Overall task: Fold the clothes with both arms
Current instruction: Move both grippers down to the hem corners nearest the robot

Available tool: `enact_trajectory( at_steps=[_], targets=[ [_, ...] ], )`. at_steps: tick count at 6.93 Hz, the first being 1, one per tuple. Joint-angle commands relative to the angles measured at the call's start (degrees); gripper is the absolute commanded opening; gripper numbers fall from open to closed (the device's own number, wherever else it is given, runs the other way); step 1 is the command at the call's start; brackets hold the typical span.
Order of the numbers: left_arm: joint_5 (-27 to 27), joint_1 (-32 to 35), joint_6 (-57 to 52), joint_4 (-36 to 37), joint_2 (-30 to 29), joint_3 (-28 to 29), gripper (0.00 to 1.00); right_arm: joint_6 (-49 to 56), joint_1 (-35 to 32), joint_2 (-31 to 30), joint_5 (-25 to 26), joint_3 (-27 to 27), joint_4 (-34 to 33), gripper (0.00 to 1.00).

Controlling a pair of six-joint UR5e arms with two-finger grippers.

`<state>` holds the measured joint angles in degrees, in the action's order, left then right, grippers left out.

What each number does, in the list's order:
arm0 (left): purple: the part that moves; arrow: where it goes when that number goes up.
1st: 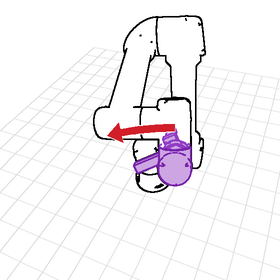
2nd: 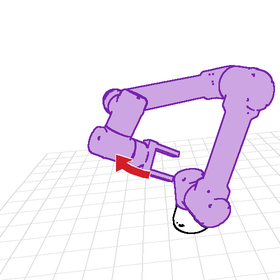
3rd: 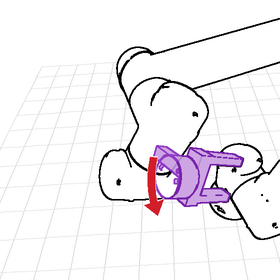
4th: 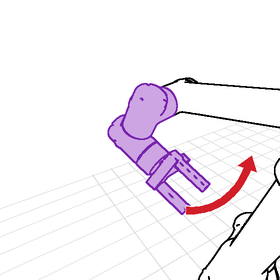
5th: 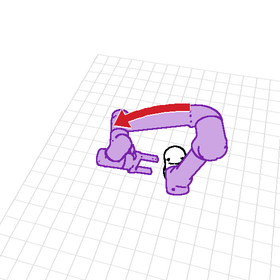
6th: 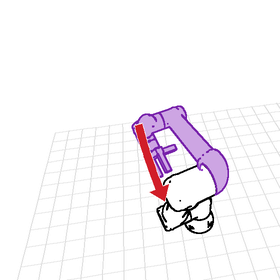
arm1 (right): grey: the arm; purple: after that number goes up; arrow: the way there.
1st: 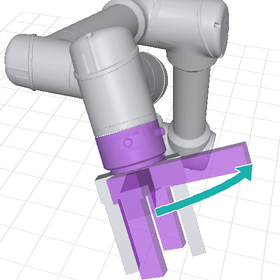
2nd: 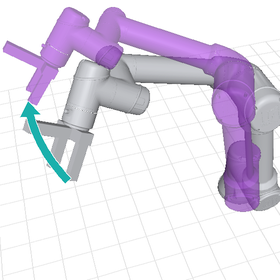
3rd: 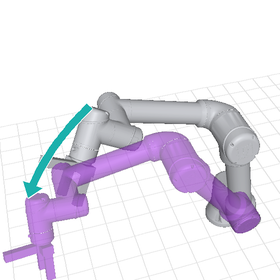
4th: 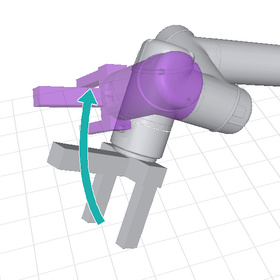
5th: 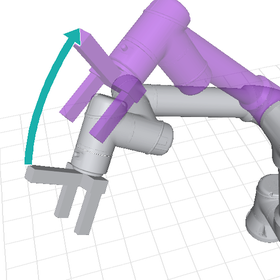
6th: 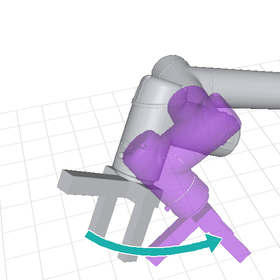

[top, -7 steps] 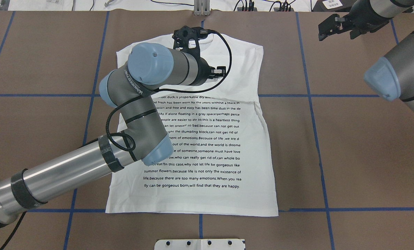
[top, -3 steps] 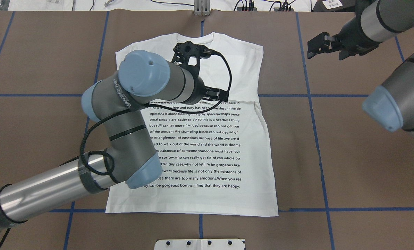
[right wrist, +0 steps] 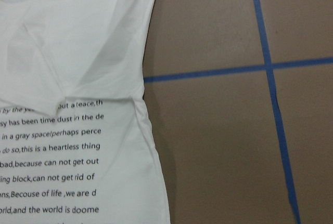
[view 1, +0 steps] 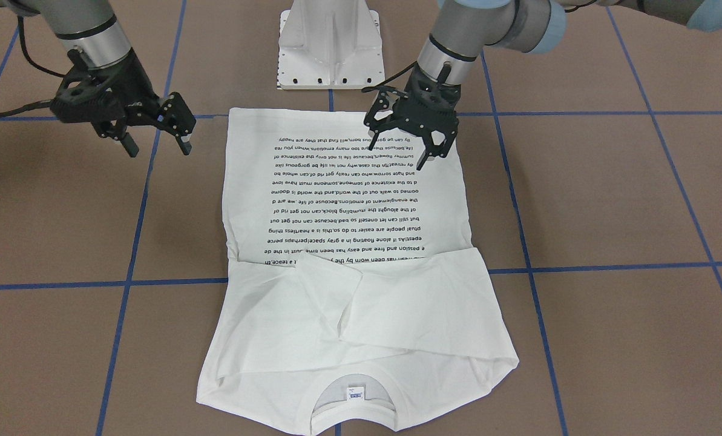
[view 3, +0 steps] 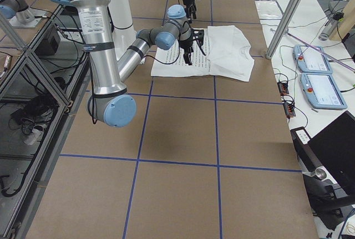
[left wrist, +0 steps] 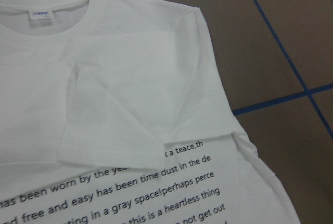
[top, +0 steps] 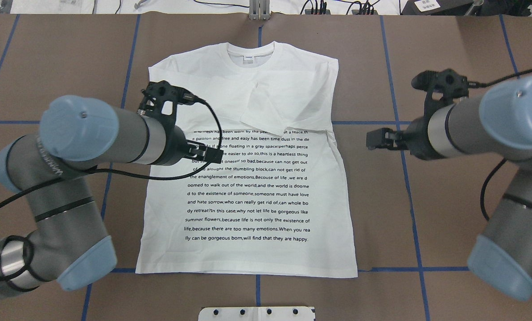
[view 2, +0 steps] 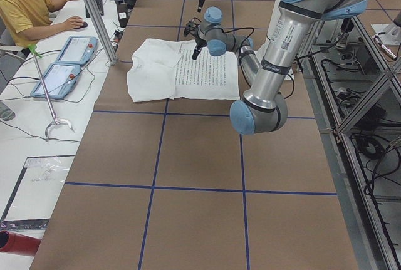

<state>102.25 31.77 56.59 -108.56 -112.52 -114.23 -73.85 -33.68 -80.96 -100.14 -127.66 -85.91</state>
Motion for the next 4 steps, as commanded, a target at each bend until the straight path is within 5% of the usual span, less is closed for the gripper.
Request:
enact_trajectory(
  at_steps=[1,2,4],
  targets=[
    [-3.2,-5.4,5.0,-10.1,17.2,-6.3,1.0,-13.5,18.8,-7.3,14.8,-7.4,0.0,1.0],
    [-10.2,-11.8,9.3,-13.3,22.1,-6.3,1.0,-16.0,23.4,-9.6,19.1,-7.7,0.0,1.0],
    [-15.4,-21.3,16.9,-10.4,23.0,-5.8,1.0,-16.3,25.1,-10.6,19.7,-7.6,0.0,1.0]
  ],
)
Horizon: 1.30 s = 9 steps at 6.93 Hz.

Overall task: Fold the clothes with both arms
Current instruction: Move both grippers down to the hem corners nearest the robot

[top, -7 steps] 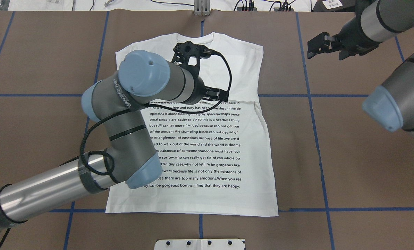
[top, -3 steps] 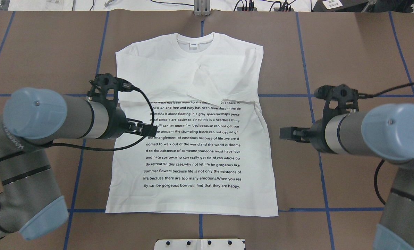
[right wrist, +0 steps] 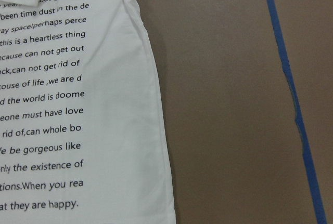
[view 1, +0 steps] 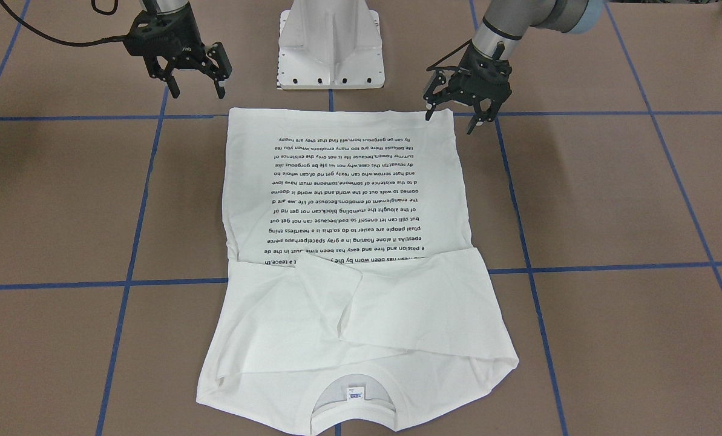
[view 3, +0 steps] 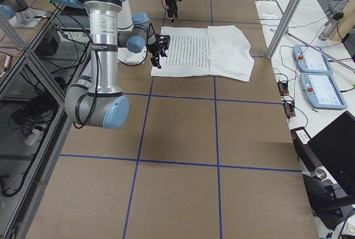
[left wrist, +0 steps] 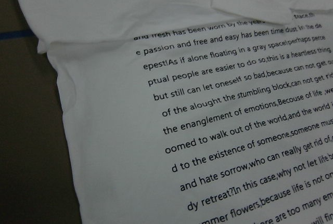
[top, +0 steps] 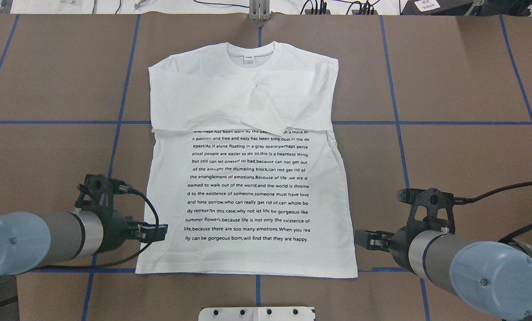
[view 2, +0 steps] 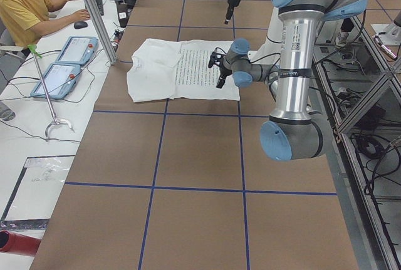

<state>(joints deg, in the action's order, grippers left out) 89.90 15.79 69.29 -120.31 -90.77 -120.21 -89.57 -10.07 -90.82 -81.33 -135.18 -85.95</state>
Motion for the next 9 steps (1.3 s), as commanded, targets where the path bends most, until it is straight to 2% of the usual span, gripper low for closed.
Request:
enact_trajectory(
  at_steps=[1,2,3,4,7,9],
  targets=[
    [-3.9,-7.7,7.1,5.1,0.7,0.1,0.99,-0.6,1.5,-0.8,0.9,-0.1,0.1,1.0],
    [-4.0,-8.4,7.6,7.1,0.6,0.4,0.92,-0.6,1.5,-0.8,0.9,-0.1,0.1,1.0],
    [-4.0,-8.4,7.6,8.6,0.4,0.4,0.79,-0.6,1.5,-0.8,0.9,-0.1,0.1,1.0],
    [-3.9,-8.4,7.5,9.0,0.2,0.8,0.7,-0.6,1.5,-0.8,0.9,0.0,0.1,1.0],
    [-3.8,-8.6,7.5,9.0,-1.3,2.5,0.62,-0.6,1.6,-0.7,0.9,0.1,0.1,1.0],
    [-3.9,-8.5,7.5,9.1,-1.2,3.1,0.46,-0.6,1.8,-0.7,0.9,0.4,0.1,1.0]
  ],
)
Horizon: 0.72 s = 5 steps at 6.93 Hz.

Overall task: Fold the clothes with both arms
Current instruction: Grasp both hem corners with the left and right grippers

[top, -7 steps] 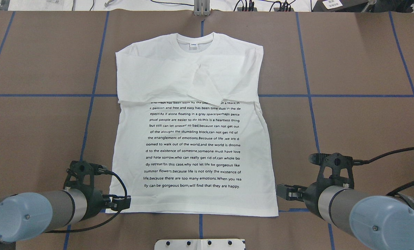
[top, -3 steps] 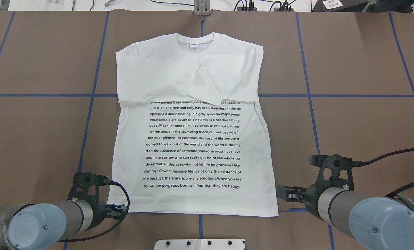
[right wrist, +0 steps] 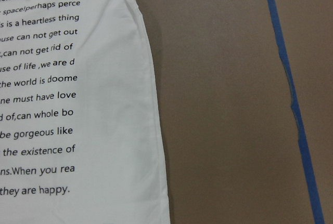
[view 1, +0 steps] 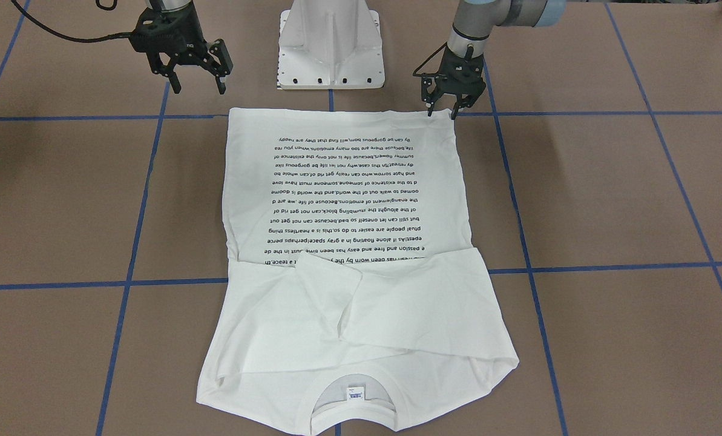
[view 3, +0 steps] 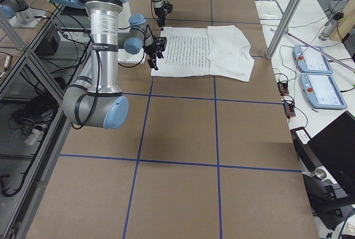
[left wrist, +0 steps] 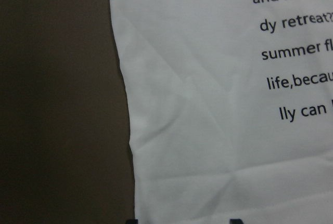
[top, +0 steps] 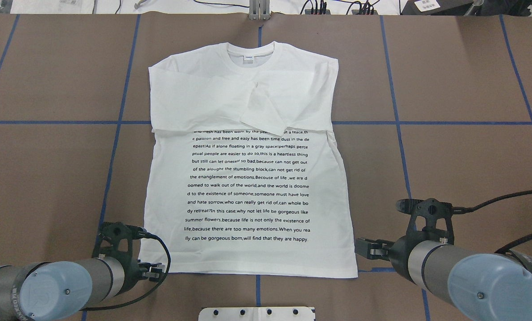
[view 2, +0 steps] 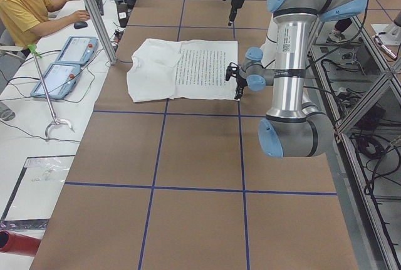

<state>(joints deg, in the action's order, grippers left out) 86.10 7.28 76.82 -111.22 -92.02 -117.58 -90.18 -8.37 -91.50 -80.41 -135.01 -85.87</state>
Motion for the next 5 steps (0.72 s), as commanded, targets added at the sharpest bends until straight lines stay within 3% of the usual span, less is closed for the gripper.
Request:
enact_trajectory(
  at_steps=[1,2,3,4,5],
  targets=[
    [-0.1,0.0,0.0,0.0,0.2,0.5,0.38,-0.1,0.5,0.0,0.1,0.4,0.0,1.0],
    [-0.1,0.0,0.0,0.0,0.3,0.4,0.22,-0.3,1.9,-0.1,2.4,1.0,0.2,1.0],
    [-0.1,0.2,0.0,0.0,0.3,-0.3,0.0,-1.1,2.8,-0.1,3.2,1.2,0.8,1.0],
    [-0.1,0.4,0.0,0.1,0.4,-1.3,0.0,-2.6,4.1,0.0,4.8,1.9,0.9,1.0],
    [-0.1,0.7,-0.1,0.1,0.4,-3.4,0.0,-5.2,6.3,0.3,7.7,2.7,1.0,0.86]
  ],
)
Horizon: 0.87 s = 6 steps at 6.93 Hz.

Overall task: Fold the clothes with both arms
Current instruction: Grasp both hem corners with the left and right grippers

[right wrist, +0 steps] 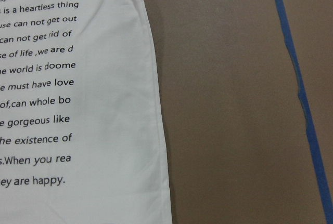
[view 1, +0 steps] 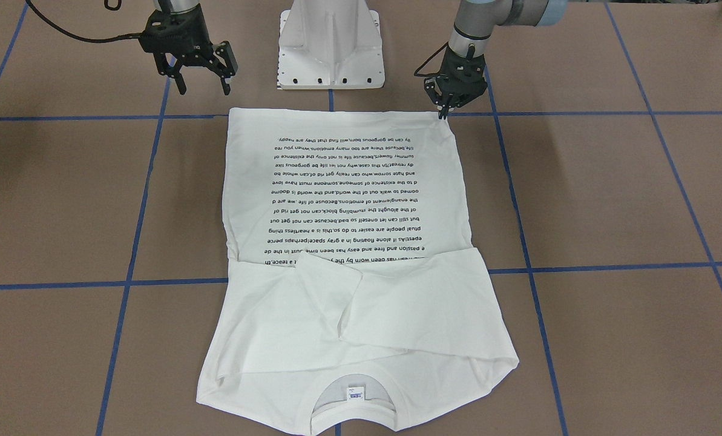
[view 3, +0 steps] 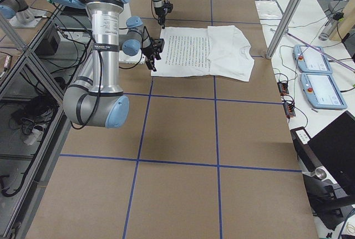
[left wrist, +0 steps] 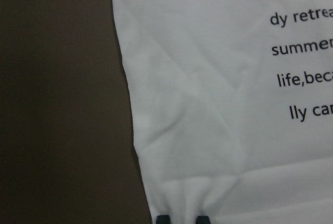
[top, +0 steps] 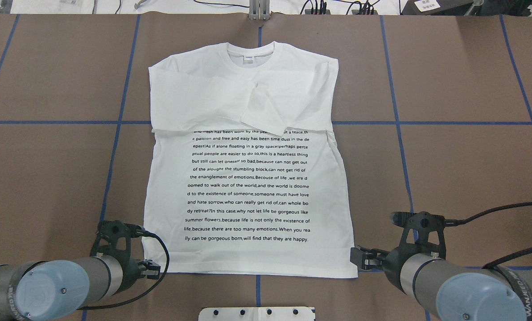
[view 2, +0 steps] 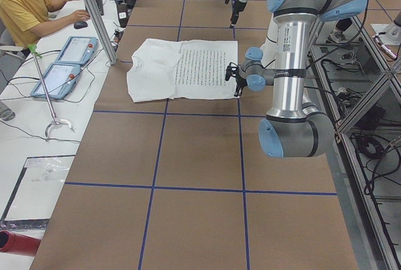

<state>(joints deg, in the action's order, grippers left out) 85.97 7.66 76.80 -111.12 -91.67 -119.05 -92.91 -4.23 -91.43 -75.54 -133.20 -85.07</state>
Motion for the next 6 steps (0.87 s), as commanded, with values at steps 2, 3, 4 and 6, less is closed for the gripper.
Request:
enact_trajectory(
  at_steps=[2,3,4,6],
  targets=[
    [0.3,0.3,-0.1,3.1,-0.4,-6.4,0.0,-4.7,4.0,2.5,4.4,5.6,0.2,0.66],
    [0.3,0.3,-0.1,3.1,-0.4,-7.5,0.0,-6.3,5.4,4.2,5.6,8.1,0.2,0.67],
    [0.3,0.2,0.0,3.1,-0.5,-7.7,0.0,-7.9,7.4,4.8,7.8,9.1,0.4,0.66],
    [0.3,0.3,0.1,3.1,-0.2,-8.0,0.0,-7.9,8.5,4.8,10.8,13.9,5.9,0.66]
  ],
)
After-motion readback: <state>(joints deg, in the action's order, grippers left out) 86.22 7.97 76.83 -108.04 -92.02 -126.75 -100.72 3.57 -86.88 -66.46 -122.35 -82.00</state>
